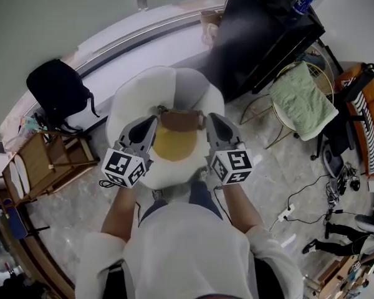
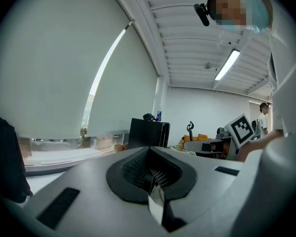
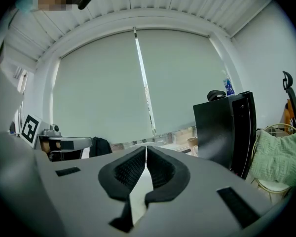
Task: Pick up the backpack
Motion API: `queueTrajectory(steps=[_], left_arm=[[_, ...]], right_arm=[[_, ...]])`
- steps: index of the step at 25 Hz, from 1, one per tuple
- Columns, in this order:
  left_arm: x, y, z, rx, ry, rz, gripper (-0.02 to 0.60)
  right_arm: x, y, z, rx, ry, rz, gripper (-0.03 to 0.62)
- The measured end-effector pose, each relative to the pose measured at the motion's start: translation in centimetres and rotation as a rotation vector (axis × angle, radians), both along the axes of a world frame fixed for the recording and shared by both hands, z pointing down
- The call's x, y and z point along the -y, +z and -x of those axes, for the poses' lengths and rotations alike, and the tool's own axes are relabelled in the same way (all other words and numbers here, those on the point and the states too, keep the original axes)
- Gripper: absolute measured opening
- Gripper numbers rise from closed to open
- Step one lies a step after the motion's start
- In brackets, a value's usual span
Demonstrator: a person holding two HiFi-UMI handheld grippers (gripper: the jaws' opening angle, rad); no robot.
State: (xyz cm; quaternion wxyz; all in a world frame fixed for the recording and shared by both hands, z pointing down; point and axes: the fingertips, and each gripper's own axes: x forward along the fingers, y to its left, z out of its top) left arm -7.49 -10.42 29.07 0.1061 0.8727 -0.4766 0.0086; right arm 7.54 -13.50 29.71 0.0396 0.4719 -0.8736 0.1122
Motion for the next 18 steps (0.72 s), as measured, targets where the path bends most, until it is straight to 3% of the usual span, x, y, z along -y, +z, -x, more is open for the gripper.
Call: queueTrajectory(steps=[18], left_arm=[[0.0, 0.5, 1.0, 0.01, 0.0, -0.001, 0.031]], right_arm=[[-0.6, 1.5, 1.0, 0.004, 0.004, 0.023, 0.031]])
